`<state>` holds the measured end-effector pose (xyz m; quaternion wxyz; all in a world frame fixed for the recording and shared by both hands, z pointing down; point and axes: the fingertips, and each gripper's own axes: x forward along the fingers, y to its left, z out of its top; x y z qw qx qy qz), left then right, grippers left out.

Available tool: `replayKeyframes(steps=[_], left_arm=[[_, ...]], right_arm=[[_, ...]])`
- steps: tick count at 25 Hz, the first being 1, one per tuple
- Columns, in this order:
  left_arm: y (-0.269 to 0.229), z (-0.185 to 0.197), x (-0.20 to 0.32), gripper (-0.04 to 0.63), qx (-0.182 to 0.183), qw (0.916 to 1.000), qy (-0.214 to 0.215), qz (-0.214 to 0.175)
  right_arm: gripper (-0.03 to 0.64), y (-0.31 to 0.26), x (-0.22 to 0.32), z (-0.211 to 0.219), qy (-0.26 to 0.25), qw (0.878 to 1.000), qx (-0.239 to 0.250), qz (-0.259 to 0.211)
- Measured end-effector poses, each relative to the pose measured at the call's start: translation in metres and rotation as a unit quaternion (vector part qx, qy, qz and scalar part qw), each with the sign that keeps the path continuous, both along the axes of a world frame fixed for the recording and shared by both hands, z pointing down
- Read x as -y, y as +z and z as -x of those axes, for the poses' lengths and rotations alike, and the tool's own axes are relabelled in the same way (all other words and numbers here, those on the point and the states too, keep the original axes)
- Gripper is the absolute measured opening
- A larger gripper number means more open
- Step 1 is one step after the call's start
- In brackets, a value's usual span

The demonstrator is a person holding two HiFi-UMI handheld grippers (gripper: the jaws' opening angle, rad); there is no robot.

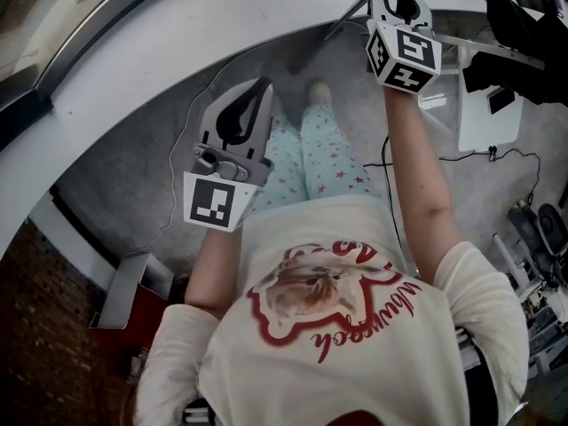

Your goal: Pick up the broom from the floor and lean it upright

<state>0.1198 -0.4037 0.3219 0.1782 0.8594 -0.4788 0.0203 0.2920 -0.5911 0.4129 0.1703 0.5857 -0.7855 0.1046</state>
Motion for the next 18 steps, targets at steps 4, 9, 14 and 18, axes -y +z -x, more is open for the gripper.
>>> replayKeyframes(steps=[4,9,14,18], left_arm=[[-0.002,0.002,0.001,0.025,0.001,0.9998,0.017,-0.007],[-0.011,0.003,-0.001,0.025,0.002,0.9992,0.036,-0.016],[-0.017,-0.003,-0.004,0.025,0.005,0.9968,0.074,-0.028],[-0.031,-0.015,-0.003,0.025,0.0,0.9941,0.099,-0.044]], right_arm=[[0.159,-0.018,-0.011,0.002,-0.003,0.999,-0.027,-0.038],[0.204,-0.037,-0.024,0.004,0.004,0.998,-0.018,-0.052],[0.215,-0.069,-0.057,-0.007,0.027,0.997,-0.006,-0.077],[0.213,-0.1,-0.097,-0.007,0.012,0.996,0.013,-0.087]])
